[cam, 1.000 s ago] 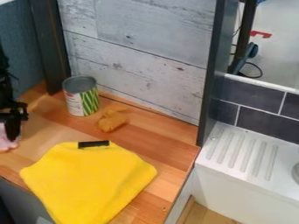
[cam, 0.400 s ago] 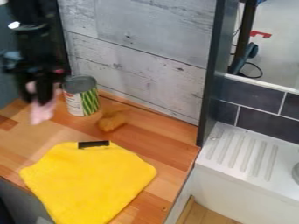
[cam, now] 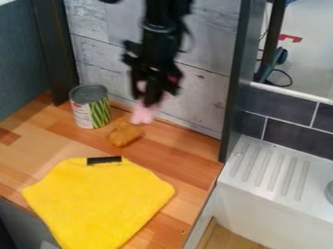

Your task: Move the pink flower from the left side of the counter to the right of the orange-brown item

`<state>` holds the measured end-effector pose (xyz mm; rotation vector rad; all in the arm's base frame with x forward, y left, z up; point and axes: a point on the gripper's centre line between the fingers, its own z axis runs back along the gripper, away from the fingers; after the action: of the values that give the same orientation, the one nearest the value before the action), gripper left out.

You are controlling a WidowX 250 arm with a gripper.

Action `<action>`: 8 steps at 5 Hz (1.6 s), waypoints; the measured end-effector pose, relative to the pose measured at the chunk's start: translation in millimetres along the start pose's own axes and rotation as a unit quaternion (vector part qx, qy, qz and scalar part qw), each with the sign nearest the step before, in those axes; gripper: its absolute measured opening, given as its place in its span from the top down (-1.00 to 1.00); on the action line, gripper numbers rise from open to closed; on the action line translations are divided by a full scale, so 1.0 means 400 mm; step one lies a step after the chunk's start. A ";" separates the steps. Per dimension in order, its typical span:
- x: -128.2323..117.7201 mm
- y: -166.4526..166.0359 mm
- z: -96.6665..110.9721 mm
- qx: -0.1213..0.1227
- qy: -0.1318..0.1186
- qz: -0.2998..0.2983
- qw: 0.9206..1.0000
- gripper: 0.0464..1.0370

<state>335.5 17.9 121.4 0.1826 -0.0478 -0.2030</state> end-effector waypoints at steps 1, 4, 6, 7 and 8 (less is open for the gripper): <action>0.117 -0.061 -0.035 -0.006 -0.019 -0.038 0.999 0.43; 0.102 -0.053 -0.170 -0.088 0.036 -0.021 0.995 0.43; 0.099 -0.055 -0.268 -0.120 0.076 -0.050 0.989 0.43; 0.096 -0.056 -0.270 -0.128 0.086 -0.063 0.986 0.35; 0.085 -0.051 -0.259 -0.123 0.097 -0.060 0.986 -0.25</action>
<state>371.6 9.4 16.9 -0.0428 0.1816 -0.3085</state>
